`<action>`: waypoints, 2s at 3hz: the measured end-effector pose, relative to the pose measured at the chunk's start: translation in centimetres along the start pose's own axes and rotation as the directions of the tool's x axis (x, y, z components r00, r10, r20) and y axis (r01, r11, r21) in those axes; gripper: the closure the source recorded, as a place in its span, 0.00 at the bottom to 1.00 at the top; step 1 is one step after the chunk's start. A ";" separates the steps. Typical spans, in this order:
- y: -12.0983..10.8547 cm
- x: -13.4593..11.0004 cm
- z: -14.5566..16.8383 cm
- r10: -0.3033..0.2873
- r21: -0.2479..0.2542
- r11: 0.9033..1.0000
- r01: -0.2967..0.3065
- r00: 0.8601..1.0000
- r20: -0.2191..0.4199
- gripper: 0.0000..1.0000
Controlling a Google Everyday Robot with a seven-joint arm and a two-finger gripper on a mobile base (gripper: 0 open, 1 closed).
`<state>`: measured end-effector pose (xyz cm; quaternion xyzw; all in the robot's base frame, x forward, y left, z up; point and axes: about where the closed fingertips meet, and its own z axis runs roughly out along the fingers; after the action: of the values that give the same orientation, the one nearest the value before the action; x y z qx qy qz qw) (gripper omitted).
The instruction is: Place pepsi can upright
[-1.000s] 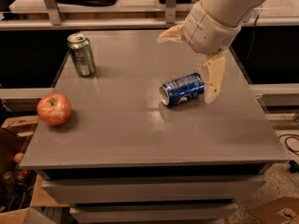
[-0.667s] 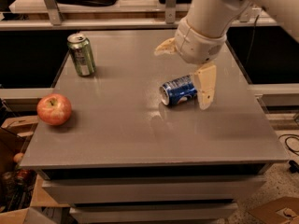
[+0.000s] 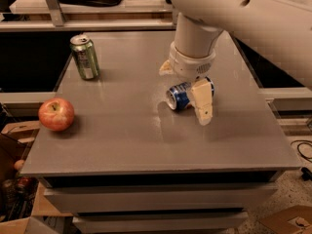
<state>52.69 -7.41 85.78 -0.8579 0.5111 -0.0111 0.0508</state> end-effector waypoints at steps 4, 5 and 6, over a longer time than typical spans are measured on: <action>-2.0 2.4 2.9 0.143 -0.031 0.989 -0.142 0.990 0.014 0.41; -2.9 2.2 2.2 0.137 -0.014 0.991 -0.136 0.990 0.017 0.63; -4.0 1.9 0.4 0.132 0.017 0.991 -0.133 0.991 0.039 0.88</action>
Offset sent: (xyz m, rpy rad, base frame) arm 0.0262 -0.0151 -0.0336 -0.0207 0.0656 -0.1607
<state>57.16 -7.15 85.73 -0.8217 0.5656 0.0034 0.0695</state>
